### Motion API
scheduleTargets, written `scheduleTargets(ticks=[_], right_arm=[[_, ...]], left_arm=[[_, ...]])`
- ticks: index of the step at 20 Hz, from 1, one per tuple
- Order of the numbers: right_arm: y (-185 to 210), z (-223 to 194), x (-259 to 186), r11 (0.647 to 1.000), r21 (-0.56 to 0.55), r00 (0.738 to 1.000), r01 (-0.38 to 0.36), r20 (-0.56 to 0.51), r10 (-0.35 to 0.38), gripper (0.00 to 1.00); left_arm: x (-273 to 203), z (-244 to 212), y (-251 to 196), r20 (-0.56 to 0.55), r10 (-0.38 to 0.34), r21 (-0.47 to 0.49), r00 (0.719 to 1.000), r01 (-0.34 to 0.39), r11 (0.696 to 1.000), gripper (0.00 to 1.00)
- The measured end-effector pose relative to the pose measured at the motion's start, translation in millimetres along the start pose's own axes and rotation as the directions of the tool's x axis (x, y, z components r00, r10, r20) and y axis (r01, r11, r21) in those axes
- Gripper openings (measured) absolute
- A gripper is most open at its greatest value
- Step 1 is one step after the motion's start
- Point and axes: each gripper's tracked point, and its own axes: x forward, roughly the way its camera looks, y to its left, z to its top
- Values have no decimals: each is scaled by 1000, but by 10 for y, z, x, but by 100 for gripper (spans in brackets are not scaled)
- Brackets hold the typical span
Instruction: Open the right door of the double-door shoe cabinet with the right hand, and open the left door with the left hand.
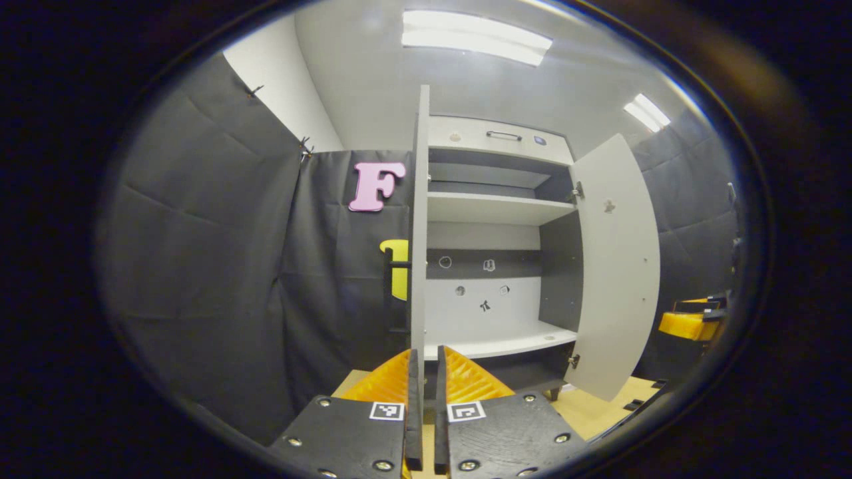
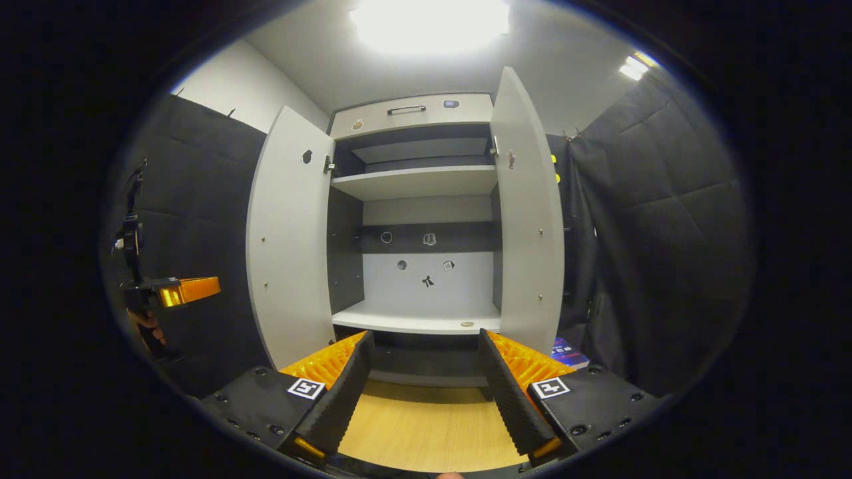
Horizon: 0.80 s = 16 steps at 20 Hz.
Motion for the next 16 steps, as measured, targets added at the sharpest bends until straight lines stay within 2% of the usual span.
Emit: scheduleTargets(ticks=[2, 5, 7, 8, 12, 14, 15, 16], right_arm=[[-143, 17, -49, 1000, 0, 1000, 18, 10, -18, 94], [-391, 31, -124, 998, 6, 998, 61, 28, -61, 97], [-465, 41, -163, 997, 20, 997, 69, 38, -70, 96], [-497, 44, -174, 997, 27, 997, 71, 42, -72, 92], [-588, -1, -233, 996, 34, 996, 82, 40, -84, 92], [-615, -9, -260, 996, 30, 995, 85, 41, -86, 96], [-604, -11, -270, 996, 28, 996, 82, 43, -83, 92], [-596, -2, -274, 996, 25, 996, 80, 46, -82, 96]], left_arm=[[-167, -137, -138, -15, 9, 21, 1000, -9, 1000, 9], [-312, -267, -331, -43, 20, 26, 999, -19, 999, 9], [-405, -277, -438, -43, 20, 43, 999, -18, 999, 9], [-421, -265, -462, -38, 23, 59, 999, -21, 998, 9], [-554, -229, -595, -25, 34, 97, 999, -31, 995, 9], [-586, -268, -637, -26, 38, 84, 999, -35, 996, 18], [-594, -283, -622, -27, 47, 82, 999, -45, 996, 23], [-608, -301, -614, -32, 53, 83, 998, -50, 995, 28]])
